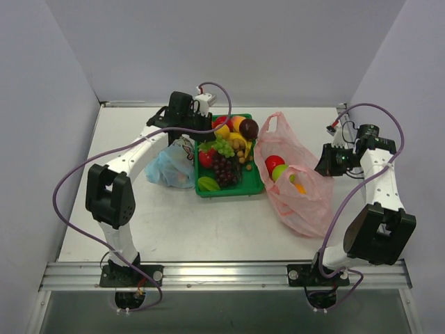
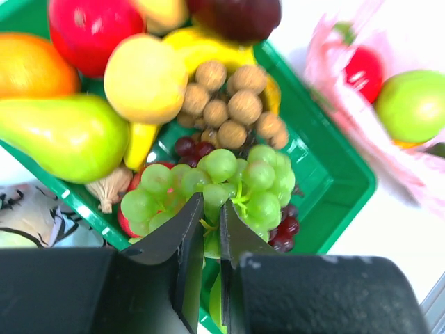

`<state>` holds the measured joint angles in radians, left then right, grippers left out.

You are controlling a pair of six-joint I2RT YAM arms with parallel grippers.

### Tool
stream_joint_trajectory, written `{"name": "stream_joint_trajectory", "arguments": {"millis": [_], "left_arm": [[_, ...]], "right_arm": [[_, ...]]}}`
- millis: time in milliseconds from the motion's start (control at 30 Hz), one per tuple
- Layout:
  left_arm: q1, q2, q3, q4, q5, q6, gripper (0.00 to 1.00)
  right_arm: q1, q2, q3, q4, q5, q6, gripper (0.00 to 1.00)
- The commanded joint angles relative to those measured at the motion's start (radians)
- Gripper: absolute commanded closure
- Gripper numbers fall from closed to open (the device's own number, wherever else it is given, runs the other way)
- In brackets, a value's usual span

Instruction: Place the fake fruits into the plastic bag and tie a complex knot

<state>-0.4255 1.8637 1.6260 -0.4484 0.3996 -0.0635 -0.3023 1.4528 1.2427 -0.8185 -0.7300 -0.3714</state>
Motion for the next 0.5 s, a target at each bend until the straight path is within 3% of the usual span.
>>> {"name": "stream_joint_trajectory", "arguments": {"millis": [0,233,467], "left_arm": [[-0.001,-0.081,0.080,0.065,0.048,-0.022,0.98],[-0.058,-0.081,0.179,0.086,0.071,-0.074,0.98],[-0.193,-0.019,0.302,0.114,0.062,-0.096,0.97]], "right_arm": [[-0.008,-0.011,0.009,-0.034,-0.029,-0.009,1.00],[-0.008,-0.012,0.009,-0.036,-0.036,-0.009,1.00],[-0.009,-0.014,0.014,-0.036,-0.036,-0.008,1.00]]}}
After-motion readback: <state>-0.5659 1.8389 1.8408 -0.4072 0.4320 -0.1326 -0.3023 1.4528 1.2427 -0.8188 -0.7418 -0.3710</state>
